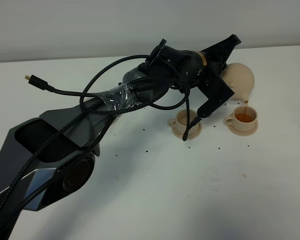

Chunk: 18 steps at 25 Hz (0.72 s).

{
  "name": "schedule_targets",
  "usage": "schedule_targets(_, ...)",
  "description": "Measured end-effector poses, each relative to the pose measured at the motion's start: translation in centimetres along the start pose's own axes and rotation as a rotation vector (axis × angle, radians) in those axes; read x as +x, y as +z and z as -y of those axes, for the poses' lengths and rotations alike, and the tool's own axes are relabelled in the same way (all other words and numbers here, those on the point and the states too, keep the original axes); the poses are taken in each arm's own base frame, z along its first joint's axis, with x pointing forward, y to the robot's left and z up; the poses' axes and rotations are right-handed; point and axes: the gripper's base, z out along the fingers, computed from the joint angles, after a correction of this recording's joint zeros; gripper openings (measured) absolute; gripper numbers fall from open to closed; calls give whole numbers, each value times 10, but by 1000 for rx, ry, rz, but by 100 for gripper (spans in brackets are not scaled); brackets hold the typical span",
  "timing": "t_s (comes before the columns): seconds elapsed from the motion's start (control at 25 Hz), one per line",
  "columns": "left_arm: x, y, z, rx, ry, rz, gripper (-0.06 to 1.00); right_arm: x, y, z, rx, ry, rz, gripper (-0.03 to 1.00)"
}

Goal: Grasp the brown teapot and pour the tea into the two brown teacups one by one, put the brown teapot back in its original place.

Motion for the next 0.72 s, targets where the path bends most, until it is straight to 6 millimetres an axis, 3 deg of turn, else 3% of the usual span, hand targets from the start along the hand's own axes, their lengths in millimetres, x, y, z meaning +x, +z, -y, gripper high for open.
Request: schedule_targets(0.72, 0, 0, -2, -16, 20, -8, 13, 0, 0, 0, 0, 0, 0, 34)
